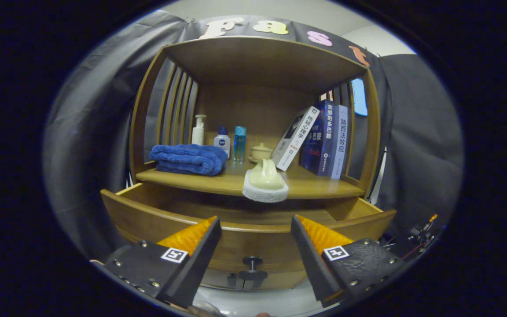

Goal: Pull open the drawer, take out the items inside it, and place them on the countertop above the cabinet.

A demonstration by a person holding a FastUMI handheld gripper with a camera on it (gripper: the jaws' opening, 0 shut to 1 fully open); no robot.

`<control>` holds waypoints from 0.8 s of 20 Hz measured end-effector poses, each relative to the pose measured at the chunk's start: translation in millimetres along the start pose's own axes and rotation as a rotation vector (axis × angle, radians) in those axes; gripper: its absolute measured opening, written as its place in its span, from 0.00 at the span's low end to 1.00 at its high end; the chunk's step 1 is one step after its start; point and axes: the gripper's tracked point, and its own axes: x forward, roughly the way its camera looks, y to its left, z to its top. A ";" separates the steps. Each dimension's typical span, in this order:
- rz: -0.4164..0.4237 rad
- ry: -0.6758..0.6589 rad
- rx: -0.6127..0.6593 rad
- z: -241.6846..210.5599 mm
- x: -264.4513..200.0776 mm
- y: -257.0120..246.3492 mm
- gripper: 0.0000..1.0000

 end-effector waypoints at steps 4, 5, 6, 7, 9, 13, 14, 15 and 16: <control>0.001 0.003 -0.001 3.0 22.0 1.6 0.97; -0.001 0.002 -0.004 3.6 27.2 1.7 0.96; -0.002 0.000 -0.007 4.2 31.8 2.5 0.97; -0.001 -0.002 -0.009 5.1 35.8 3.0 0.97; 0.002 0.000 0.002 5.3 46.4 3.4 0.97; 0.001 0.014 0.026 4.1 64.7 4.8 0.97; -0.004 0.019 0.022 2.0 69.2 4.3 0.97; -0.009 0.025 0.015 0.0 72.1 4.3 0.97; -0.015 0.022 0.011 -1.0 76.1 3.5 0.97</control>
